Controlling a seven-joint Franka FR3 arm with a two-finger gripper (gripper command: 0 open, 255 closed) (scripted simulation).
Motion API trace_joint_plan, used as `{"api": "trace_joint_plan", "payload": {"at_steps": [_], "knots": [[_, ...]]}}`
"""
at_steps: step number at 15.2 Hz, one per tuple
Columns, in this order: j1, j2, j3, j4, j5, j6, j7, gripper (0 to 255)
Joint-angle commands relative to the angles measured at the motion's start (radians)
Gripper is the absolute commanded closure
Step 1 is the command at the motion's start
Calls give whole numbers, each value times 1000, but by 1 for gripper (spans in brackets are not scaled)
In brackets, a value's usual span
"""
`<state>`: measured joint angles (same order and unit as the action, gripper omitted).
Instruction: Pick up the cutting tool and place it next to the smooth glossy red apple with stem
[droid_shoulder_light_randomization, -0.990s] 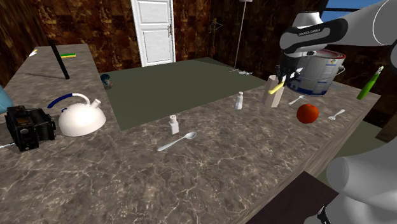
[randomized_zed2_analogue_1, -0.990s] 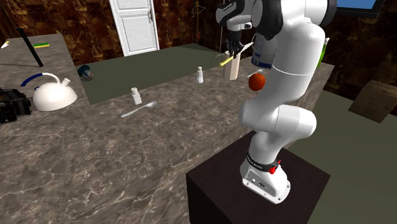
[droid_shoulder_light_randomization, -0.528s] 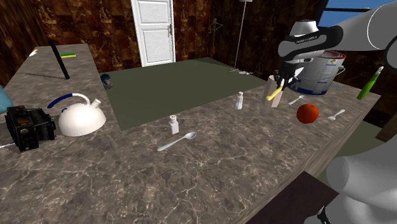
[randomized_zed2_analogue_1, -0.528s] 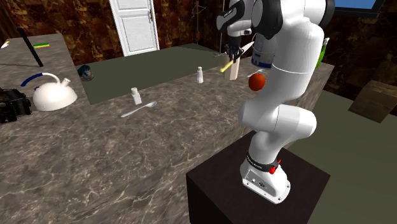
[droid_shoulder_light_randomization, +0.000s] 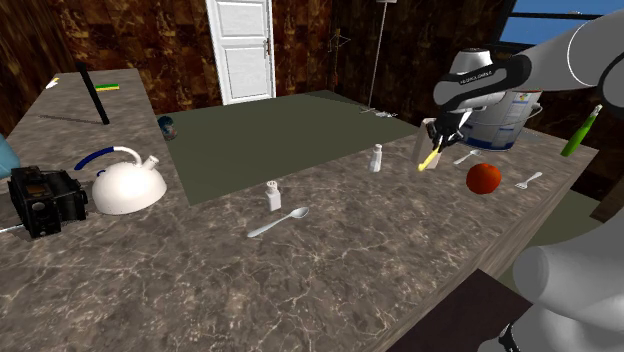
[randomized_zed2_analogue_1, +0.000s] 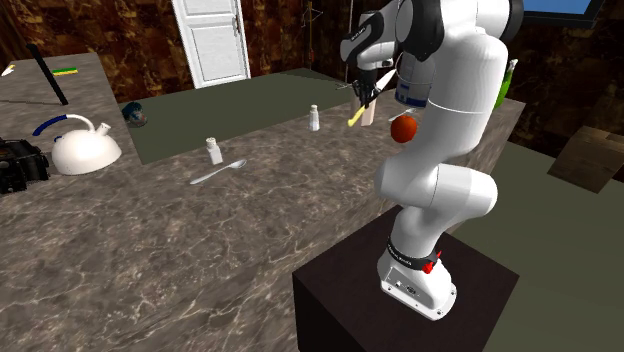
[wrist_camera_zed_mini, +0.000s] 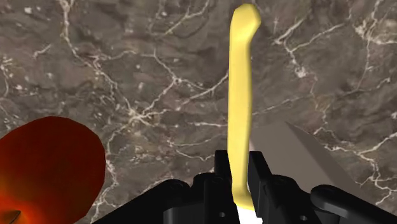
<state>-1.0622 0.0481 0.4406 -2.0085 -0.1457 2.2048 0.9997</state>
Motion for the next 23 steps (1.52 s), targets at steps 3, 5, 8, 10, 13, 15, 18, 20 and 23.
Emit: {"api": "trace_joint_plan", "payload": {"at_steps": [3, 5, 8, 10, 13, 15, 18, 20, 23], "knots": [[1, 21, -1, -34, -17, 51, 14, 255], [2, 33, -2, -49, -26, 76, 23, 255], [4, 52, -4, -69, -43, 112, 37, 255], [5, 66, -6, -81, -55, 136, 46, 255], [8, 88, -9, -97, -74, 171, 62, 255], [10, 104, -12, -107, -89, 195, 74, 255], [13, 125, -18, -119, -108, 224, 90, 255], [14, 125, -18, -119, -108, 224, 90, 255], [14, 125, -18, -119, -108, 224, 90, 255]]}}
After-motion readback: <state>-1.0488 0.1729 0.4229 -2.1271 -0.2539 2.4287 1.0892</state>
